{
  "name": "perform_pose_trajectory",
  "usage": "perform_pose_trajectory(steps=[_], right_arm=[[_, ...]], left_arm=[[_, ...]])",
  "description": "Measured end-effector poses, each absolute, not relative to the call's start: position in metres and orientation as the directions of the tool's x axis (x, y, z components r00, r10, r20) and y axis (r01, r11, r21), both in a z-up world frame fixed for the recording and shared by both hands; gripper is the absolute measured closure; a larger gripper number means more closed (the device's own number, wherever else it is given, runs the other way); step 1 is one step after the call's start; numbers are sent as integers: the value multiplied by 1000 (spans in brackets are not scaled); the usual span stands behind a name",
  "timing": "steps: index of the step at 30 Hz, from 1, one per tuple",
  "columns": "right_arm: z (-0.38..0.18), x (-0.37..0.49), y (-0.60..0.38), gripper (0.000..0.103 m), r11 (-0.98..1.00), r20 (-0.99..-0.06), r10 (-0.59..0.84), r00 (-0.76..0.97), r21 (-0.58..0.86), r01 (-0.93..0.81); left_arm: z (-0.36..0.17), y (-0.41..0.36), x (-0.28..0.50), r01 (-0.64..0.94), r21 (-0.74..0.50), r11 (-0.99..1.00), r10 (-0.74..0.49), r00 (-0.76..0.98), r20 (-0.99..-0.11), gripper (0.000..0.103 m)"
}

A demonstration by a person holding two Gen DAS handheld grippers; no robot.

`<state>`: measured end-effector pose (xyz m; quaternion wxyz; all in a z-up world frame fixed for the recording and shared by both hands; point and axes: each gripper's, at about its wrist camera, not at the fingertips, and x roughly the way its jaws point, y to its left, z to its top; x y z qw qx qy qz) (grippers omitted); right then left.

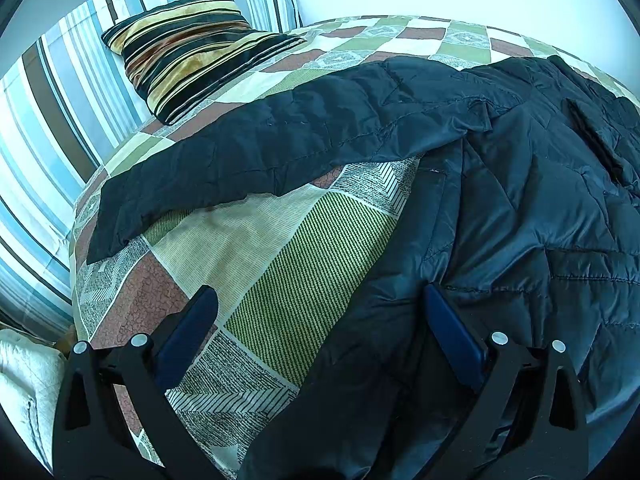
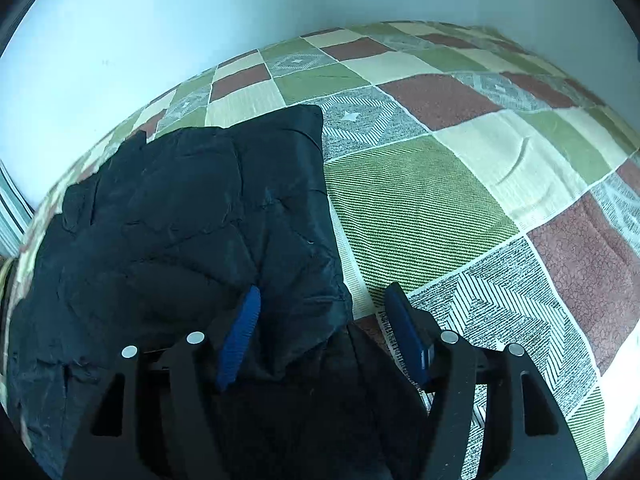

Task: Fold large clothes
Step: 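Move the left tool to the other sleeve cuff and close on it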

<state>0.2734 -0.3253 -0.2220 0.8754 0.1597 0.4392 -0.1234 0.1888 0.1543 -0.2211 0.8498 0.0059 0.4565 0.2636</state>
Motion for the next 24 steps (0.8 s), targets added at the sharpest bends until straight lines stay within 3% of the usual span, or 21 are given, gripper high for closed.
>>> perform_pose_trajectory(steps=[9, 12, 15, 21, 24], right_arm=[[-225, 269, -324, 20, 918, -809, -118, 576, 133, 374], [-224, 270, -323, 15, 918, -811, -128, 571, 122, 378], [-225, 270, -323, 13, 916, -812, -132, 568, 119, 383], [-224, 270, -323, 12, 914, -813, -135, 567, 119, 387], [-224, 270, -324, 11, 914, -812, -131, 568, 123, 387]], left_arm=[[-220, 155, 188, -441, 222, 869, 431, 458, -778, 2], [-212, 163, 181, -424, 146, 894, 363, 494, -790, 2], [-191, 178, 159, -397, -22, 917, 233, 583, -778, 2], [-164, 237, 124, -484, -101, 869, 279, 649, -707, 2], [-172, 290, 115, -557, -197, 807, 242, 616, -750, 2]])
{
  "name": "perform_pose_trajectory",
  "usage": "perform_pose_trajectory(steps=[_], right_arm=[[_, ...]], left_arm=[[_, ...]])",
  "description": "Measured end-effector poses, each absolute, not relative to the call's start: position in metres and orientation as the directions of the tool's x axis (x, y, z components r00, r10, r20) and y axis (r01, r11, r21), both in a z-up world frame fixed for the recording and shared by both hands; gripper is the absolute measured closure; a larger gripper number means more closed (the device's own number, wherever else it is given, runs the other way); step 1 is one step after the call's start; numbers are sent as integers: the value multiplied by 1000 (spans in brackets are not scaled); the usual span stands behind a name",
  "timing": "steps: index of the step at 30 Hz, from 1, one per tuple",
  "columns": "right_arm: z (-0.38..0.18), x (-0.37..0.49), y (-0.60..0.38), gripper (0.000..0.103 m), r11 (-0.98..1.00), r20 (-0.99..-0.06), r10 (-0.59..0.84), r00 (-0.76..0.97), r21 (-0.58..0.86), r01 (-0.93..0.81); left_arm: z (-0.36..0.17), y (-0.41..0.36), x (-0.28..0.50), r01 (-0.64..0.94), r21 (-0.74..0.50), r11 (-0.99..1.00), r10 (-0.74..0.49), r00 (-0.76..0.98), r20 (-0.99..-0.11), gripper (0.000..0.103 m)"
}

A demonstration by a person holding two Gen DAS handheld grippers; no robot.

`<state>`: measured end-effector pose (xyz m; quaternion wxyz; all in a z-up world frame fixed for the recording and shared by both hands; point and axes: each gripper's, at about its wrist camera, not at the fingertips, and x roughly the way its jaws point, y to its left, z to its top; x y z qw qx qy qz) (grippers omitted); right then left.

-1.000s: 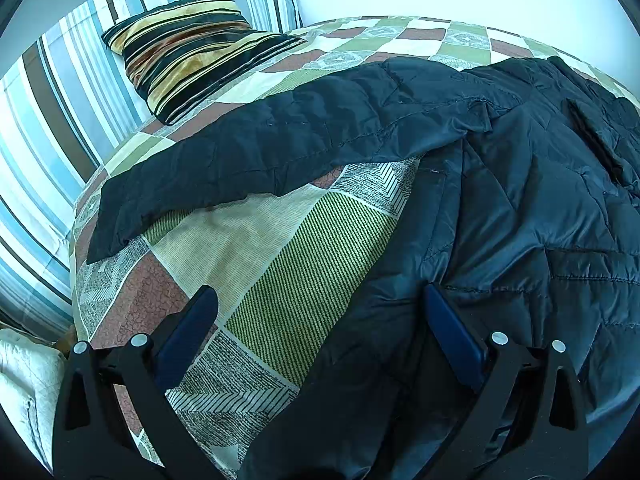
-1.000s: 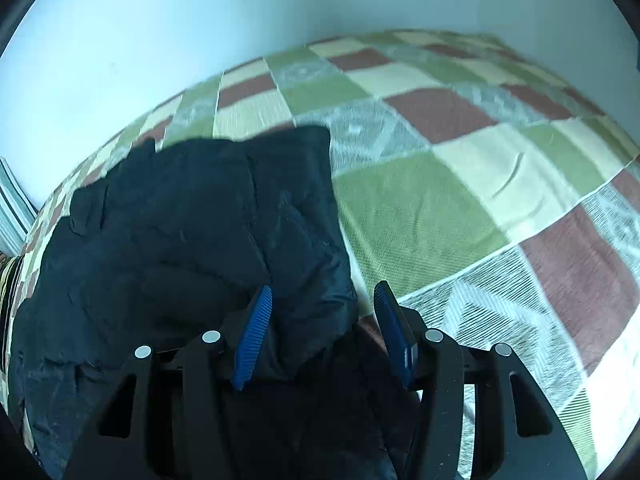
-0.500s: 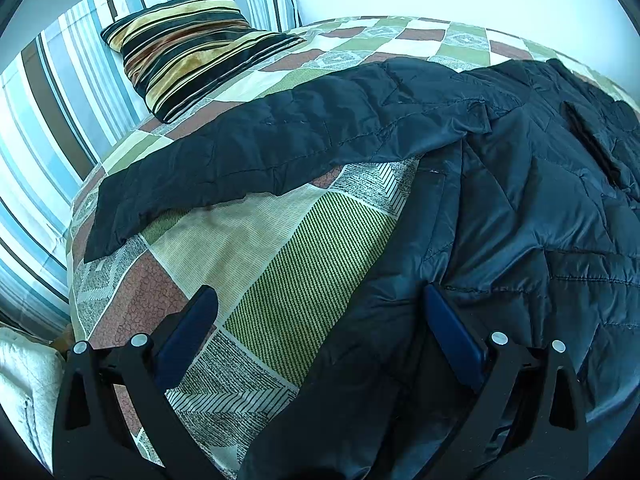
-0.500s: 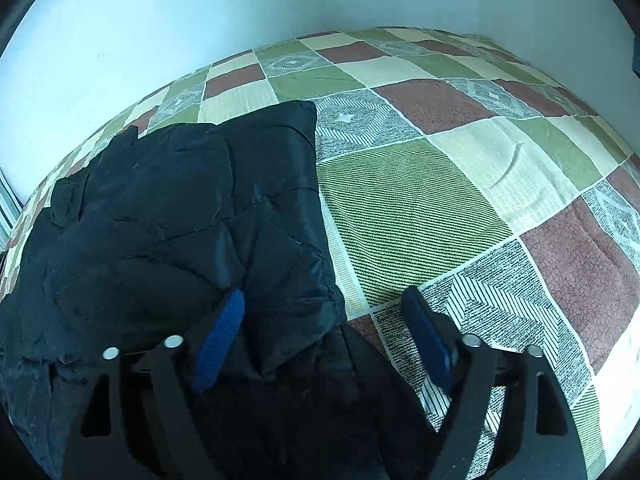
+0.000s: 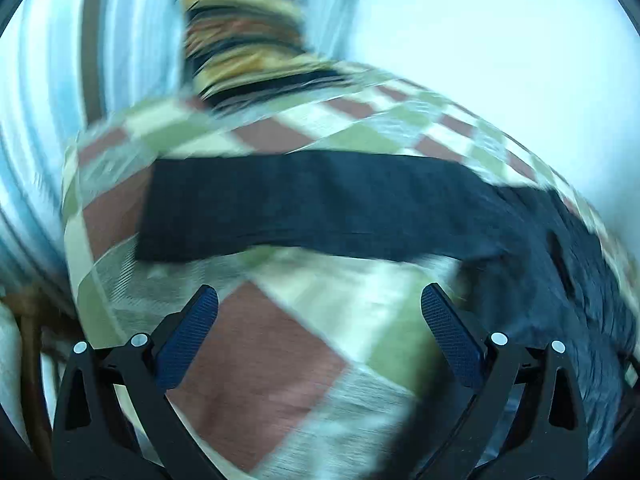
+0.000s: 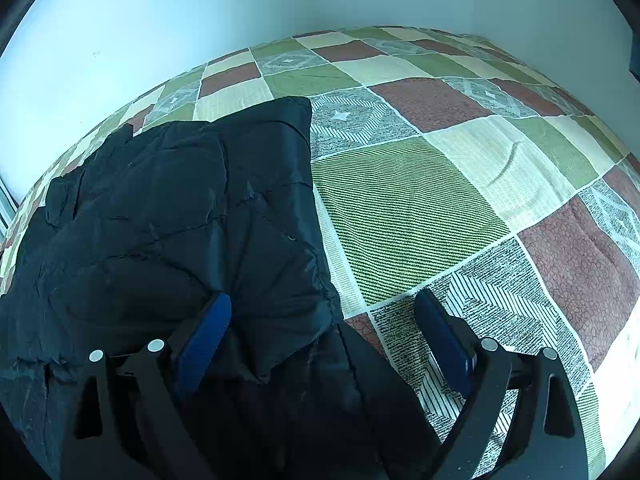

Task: Fold large clothes
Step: 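Move the left tool to the other sleeve cuff and close on it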

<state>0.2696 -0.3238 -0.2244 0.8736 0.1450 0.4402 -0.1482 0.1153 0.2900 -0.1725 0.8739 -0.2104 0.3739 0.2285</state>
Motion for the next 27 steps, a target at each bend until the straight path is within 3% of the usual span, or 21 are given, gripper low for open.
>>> perform_pose_trajectory(steps=[2, 6, 17, 24, 27], right_arm=[[-224, 269, -324, 11, 914, -812, -130, 570, 125, 387], [-224, 269, -324, 11, 914, -812, -131, 569, 124, 387], [-224, 269, -323, 11, 913, -812, -132, 569, 124, 388], [-225, 270, -323, 11, 913, -812, -132, 569, 124, 388], [-224, 270, -323, 11, 913, -812, -133, 569, 123, 390]], left_arm=[[-180, 322, 108, -568, -307, 764, 172, 638, -751, 2], [-193, 377, 90, -634, -407, 658, 169, 651, -740, 2], [-207, 435, 98, -591, -458, 664, 90, 671, -736, 2], [-204, 445, 97, -571, -493, 657, 48, 684, -728, 18], [-206, 449, 94, -552, -531, 643, 16, 703, -711, 18]])
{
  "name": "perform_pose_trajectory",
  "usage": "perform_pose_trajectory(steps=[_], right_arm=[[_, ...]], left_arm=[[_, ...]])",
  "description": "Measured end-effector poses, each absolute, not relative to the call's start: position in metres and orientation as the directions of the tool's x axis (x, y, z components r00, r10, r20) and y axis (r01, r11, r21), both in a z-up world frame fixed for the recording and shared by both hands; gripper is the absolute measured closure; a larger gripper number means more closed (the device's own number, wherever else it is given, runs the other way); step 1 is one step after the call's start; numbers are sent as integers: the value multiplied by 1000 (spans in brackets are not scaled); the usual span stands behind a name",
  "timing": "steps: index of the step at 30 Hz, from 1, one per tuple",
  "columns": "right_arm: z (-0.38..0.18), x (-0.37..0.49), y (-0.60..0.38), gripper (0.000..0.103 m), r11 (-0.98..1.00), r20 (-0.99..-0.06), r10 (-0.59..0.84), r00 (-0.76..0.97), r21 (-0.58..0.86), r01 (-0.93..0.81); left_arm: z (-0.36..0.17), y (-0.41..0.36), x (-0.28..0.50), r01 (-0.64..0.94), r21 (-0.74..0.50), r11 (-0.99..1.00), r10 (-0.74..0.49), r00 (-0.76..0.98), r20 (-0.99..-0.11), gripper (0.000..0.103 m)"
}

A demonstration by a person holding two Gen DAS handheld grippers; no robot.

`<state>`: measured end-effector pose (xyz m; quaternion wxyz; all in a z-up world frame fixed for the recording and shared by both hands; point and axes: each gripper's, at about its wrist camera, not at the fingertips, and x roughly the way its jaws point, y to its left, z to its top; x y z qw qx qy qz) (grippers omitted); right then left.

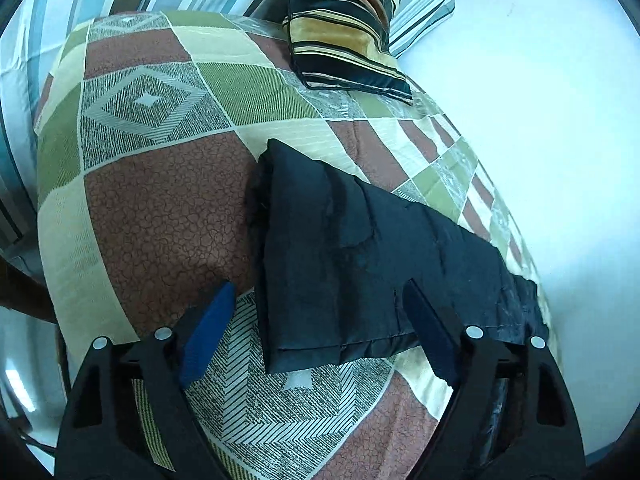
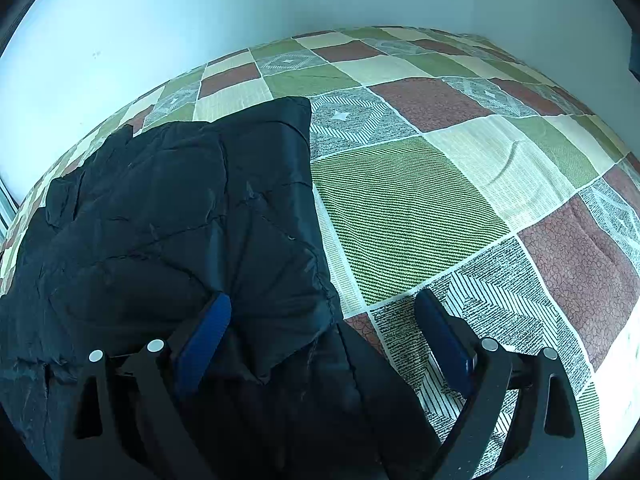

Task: Fold large clothes
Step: 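Move the left tool to the other sleeve cuff and close on it, then lift the held sleeve over the jacket body with the left tool and release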

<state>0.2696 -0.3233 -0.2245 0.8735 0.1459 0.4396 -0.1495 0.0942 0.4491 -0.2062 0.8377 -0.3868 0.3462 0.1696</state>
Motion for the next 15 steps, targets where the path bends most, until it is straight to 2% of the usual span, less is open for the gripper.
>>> perform_pose_trajectory(steps=[3, 4, 5, 8, 10, 13, 14, 15], right_arm=[[-224, 270, -323, 11, 912, -812, -132, 569, 125, 390], [-224, 270, -323, 11, 912, -811, -132, 569, 125, 390], [-224, 269, -324, 11, 912, -811, -132, 570, 126, 390], [-224, 269, -323, 11, 912, -812, -133, 569, 124, 390], [-224, 269, -324, 11, 912, -812, -133, 569, 124, 390], [-224, 269, -324, 11, 912, -811, -131, 570, 127, 391], [-224, 269, -324, 11, 912, -811, -130, 570, 128, 391], [-224, 269, -324, 11, 911, -811, -130, 571, 129, 391]], left_arm=[[-207, 449, 100, -546, -525, 653, 8, 698, -716, 23], [-206, 449, 101, -537, -533, 654, -3, 703, -712, 29], [-206, 447, 102, -523, -547, 653, -25, 708, -706, 39], [-208, 442, 104, -518, -538, 665, -34, 698, -715, 40], [-213, 442, 107, -529, -515, 674, -22, 683, -730, 47], [-213, 449, 108, -561, -507, 654, 5, 674, -739, 71], [-213, 452, 108, -574, -503, 647, 15, 668, -744, 84], [-212, 453, 108, -591, -497, 636, 29, 662, -749, 89]])
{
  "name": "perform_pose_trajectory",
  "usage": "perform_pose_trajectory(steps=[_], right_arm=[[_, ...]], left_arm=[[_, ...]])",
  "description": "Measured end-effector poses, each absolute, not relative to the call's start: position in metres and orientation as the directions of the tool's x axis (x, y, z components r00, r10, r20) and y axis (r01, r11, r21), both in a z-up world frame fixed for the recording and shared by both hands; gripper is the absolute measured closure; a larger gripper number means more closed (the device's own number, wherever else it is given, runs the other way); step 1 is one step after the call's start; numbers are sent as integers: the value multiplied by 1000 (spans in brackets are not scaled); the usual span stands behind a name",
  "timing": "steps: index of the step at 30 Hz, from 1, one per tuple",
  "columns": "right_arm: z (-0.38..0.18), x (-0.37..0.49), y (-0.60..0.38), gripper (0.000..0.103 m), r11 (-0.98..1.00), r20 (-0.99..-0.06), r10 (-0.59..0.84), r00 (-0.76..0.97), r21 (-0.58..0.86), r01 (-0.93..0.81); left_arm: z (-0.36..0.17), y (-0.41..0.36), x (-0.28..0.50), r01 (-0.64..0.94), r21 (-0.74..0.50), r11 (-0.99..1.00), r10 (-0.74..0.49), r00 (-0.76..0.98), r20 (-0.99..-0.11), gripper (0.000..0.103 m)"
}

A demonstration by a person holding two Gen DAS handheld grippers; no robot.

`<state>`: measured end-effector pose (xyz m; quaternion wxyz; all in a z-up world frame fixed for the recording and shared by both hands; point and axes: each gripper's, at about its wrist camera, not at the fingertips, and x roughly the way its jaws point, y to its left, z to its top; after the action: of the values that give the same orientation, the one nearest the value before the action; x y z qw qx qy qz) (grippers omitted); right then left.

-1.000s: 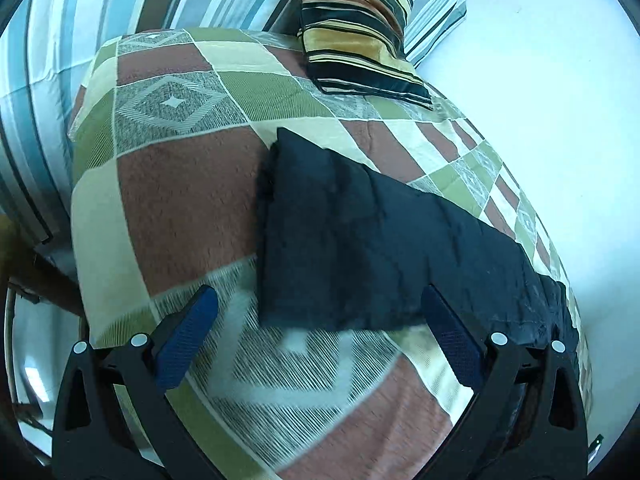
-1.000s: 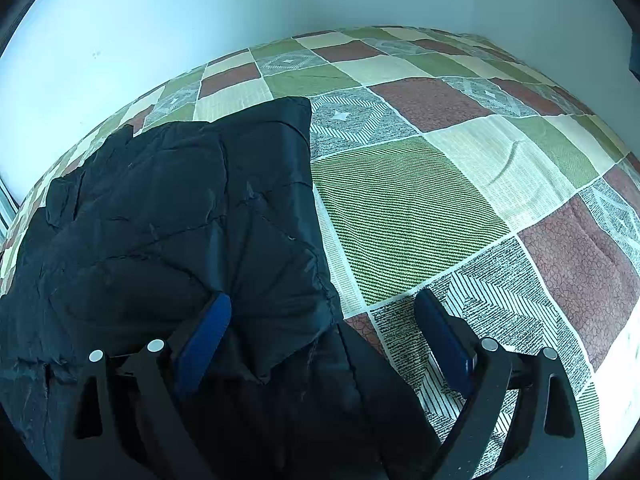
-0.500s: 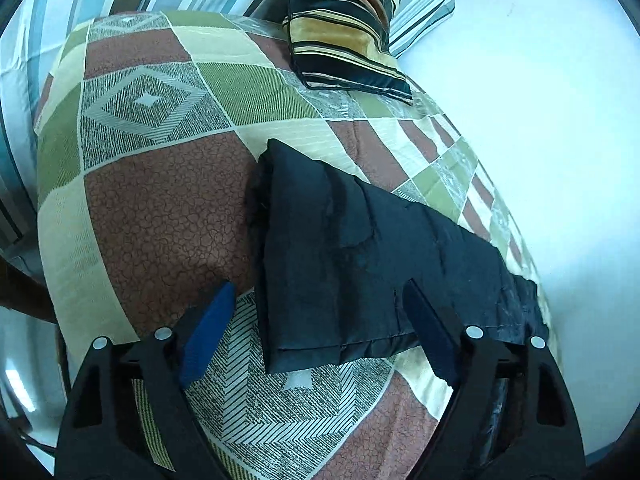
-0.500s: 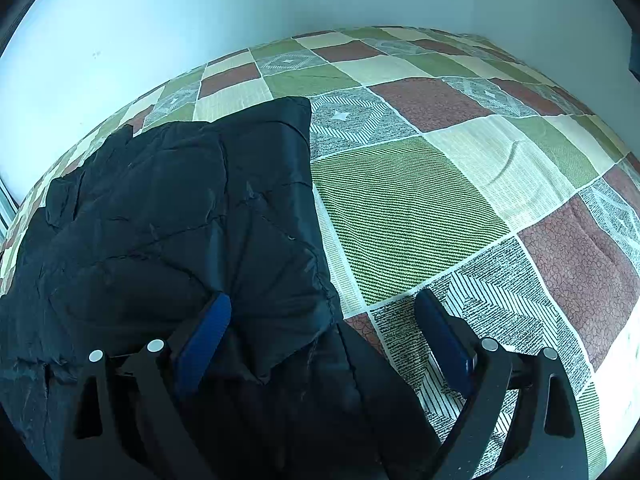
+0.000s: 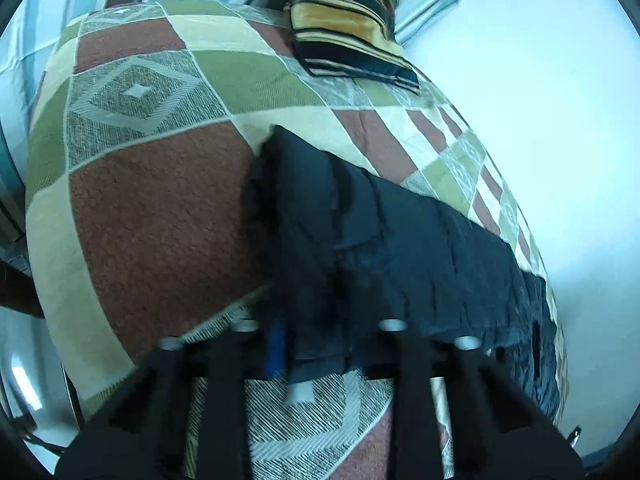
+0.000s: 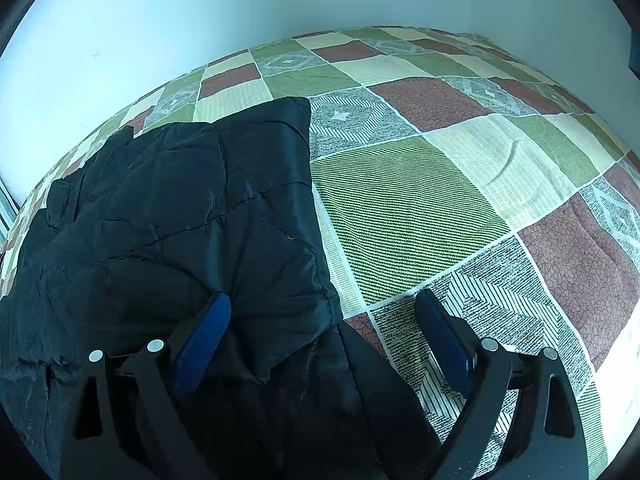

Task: Fold large clothes
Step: 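Lift the held sleeve over the jacket body with the left tool and release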

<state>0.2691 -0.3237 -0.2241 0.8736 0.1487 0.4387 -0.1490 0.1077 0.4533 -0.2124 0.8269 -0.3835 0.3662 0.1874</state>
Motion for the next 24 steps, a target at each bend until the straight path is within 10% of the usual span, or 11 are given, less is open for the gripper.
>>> perform_pose_trajectory(steps=[9, 24], right_arm=[[-224, 268, -325, 11, 910, -809, -124, 575, 138, 391], [-224, 269, -325, 11, 909, -806, -117, 580, 148, 390]], left_arm=[[-149, 405, 125, -528, -446, 723, 101, 719, -688, 95], [-68, 133, 282, 34, -422, 906, -312, 729, -610, 96]])
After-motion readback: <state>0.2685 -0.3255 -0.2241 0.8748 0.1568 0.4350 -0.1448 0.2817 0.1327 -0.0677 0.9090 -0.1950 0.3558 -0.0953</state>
